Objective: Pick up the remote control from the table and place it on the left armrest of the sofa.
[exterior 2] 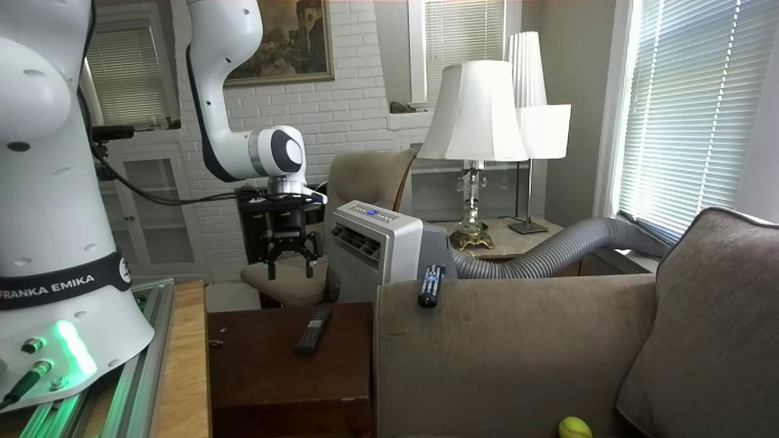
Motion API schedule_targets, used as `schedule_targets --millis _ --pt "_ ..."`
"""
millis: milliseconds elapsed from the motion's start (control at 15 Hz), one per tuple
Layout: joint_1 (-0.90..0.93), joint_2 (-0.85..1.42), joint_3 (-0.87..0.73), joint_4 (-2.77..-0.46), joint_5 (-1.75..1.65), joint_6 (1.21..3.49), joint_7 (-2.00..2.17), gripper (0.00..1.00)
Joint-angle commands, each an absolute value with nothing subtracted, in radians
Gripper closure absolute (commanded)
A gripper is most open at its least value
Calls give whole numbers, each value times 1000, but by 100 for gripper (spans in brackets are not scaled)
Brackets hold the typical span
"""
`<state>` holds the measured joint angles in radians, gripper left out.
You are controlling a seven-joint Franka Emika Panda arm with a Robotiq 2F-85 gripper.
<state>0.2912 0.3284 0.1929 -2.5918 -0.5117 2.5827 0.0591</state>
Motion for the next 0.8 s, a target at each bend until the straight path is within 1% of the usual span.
schedule_targets --millis 0,267,400,467,733 --pt "385 475 122 -2523 -623 2654 143 0" --pt "513 575 35 -2454 -714 2723 274 0" --pt "554 608 17 -2420 -722 2718 306 0" --pt "509 559 49 -2465 -676 2703 247 0" --pt "544 622 27 -2413 -688 2723 274 0"
